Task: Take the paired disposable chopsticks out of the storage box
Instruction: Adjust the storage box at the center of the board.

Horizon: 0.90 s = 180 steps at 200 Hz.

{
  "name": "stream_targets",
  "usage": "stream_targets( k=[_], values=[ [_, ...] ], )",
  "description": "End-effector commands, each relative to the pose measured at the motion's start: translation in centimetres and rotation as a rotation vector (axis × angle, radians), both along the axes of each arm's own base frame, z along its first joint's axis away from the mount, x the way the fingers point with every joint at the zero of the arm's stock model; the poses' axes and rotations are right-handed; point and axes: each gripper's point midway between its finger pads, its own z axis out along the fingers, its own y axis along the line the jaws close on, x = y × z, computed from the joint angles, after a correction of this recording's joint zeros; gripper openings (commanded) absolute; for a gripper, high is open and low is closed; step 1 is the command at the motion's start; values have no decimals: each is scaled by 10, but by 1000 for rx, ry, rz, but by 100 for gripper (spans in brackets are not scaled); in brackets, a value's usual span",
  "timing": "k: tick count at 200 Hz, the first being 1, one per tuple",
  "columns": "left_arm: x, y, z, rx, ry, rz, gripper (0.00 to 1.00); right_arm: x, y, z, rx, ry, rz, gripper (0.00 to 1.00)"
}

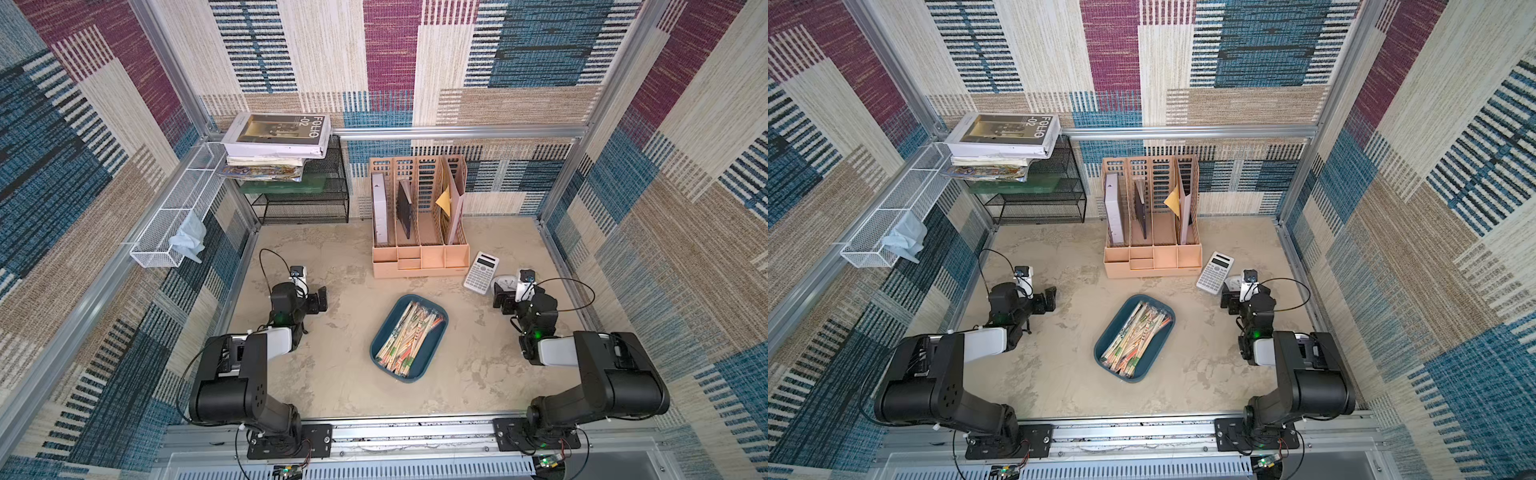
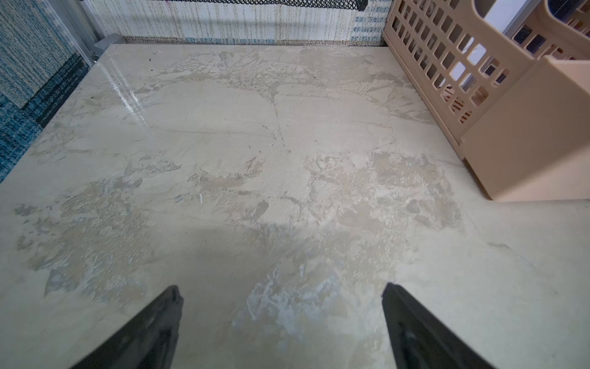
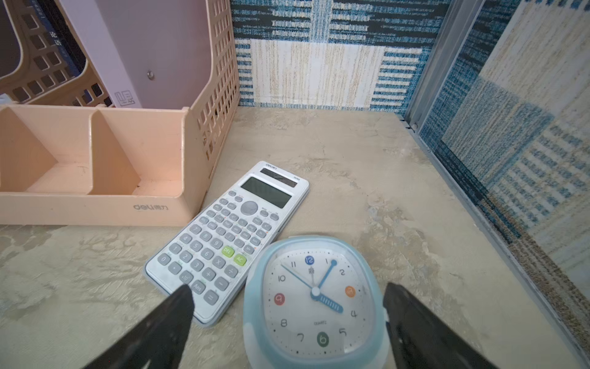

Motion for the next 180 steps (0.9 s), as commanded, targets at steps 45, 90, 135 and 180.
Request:
stream_targets(
  k=[45, 90, 135, 180],
  values=[
    [5, -1, 7, -5, -26, -7, 99, 3, -1, 10, 2, -38, 3, 96],
    [4, -4, 10, -7, -37, -27, 96, 2, -2, 12, 5, -47, -1, 96],
    [3, 8, 29, -4, 81, 49, 95, 7, -40, 52, 103, 0, -264, 96],
    [2, 17, 57, -133, 196, 216, 95, 6, -50, 65, 511, 183, -421, 96]
  ],
)
